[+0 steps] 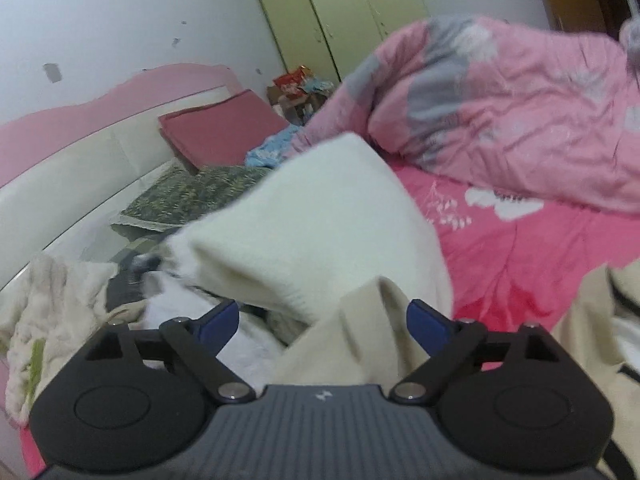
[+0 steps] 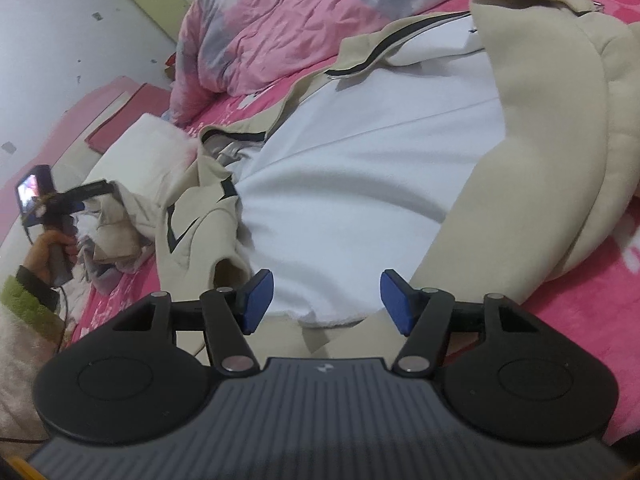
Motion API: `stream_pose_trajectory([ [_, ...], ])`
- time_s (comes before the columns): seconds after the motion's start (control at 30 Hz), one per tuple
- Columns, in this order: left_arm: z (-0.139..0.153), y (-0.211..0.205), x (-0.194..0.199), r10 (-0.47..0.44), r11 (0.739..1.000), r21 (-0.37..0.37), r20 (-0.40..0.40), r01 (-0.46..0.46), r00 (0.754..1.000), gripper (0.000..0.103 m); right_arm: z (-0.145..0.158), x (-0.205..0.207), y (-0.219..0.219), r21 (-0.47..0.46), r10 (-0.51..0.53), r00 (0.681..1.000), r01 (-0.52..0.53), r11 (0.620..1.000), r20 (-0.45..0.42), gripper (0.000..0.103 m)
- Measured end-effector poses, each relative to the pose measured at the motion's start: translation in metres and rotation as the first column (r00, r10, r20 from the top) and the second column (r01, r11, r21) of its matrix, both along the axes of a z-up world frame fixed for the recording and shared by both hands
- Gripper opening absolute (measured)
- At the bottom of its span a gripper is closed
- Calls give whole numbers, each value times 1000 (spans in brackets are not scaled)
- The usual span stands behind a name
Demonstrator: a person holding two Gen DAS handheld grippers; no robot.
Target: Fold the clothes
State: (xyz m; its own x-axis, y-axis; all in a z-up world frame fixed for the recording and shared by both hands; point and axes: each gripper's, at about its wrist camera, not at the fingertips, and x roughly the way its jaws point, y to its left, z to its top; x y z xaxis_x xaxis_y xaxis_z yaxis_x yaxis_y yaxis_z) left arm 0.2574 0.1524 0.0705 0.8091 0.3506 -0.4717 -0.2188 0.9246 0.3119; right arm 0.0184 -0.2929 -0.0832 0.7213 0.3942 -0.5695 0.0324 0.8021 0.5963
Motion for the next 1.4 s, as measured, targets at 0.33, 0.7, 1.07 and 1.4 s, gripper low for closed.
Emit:
stream_pose_trajectory([
  [0.33, 37, -54, -123, -245, 968, 61, 52, 242, 968, 101, 2, -26, -16, 34, 11, 998, -13, 999, 66, 60],
  [0.7, -110, -198, -221, -650, 758, -100, -199, 645, 733, 85, 9, -49, -32, -31, -9, 993, 13, 999, 117, 60],
  [1.07, -124, -167, -231, -525, 839, -226, -102, 494, 845, 3, 13, -63, -34, -125, -5, 991, 22, 992, 133, 60],
  [1.4, -116, -23, -254, -52, 815, -579, -41, 19, 998, 3, 23, -48, 62, -593, 517, 849, -362, 720, 110, 86],
])
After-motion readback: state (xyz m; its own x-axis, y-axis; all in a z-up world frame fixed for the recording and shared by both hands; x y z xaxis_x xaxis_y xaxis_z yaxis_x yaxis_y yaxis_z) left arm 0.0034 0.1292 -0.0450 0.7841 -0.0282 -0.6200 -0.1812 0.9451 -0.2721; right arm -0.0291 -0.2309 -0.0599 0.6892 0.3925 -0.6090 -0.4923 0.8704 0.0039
